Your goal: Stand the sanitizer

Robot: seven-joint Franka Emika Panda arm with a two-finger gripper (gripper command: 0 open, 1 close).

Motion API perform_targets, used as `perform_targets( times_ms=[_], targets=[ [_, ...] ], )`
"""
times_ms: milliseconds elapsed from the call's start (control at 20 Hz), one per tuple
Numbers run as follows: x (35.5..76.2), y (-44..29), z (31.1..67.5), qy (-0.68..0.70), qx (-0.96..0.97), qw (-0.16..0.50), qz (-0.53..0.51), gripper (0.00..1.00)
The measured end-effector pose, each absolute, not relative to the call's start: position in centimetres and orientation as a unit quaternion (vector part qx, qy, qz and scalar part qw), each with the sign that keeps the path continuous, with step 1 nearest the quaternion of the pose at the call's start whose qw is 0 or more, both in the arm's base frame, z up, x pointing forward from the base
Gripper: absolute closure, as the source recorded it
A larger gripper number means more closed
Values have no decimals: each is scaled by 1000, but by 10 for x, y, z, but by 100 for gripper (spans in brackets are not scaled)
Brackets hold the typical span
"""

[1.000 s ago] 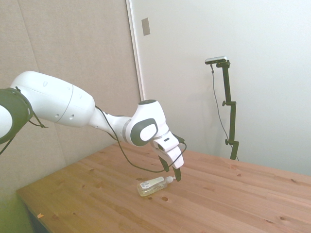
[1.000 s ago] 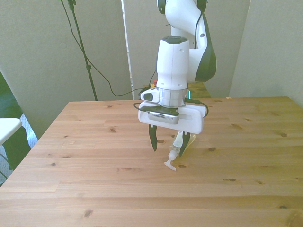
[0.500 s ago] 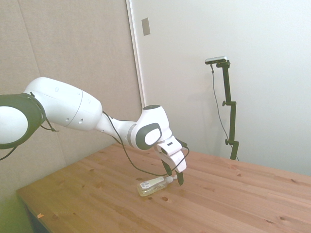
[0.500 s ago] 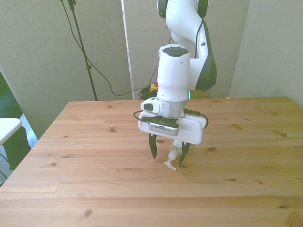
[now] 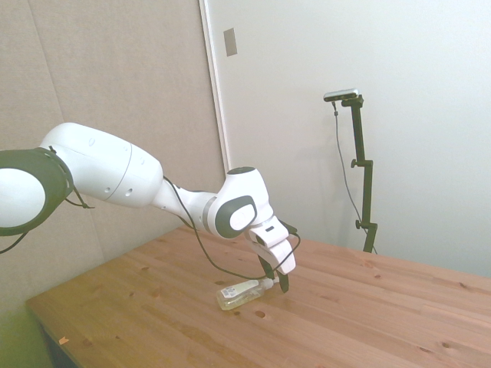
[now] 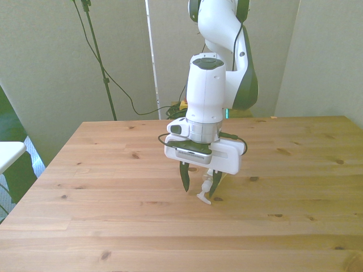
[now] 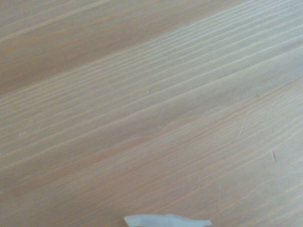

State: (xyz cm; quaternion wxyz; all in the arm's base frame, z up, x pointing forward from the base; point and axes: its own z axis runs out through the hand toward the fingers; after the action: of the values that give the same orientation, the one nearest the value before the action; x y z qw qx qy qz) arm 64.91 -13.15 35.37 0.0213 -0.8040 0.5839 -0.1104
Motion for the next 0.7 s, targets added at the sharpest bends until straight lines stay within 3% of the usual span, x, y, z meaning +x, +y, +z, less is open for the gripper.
perform_targets(
  times_ms=[700],
  targets=[
    [650, -147, 350, 596, -796, 42, -100, 100]
  ],
)
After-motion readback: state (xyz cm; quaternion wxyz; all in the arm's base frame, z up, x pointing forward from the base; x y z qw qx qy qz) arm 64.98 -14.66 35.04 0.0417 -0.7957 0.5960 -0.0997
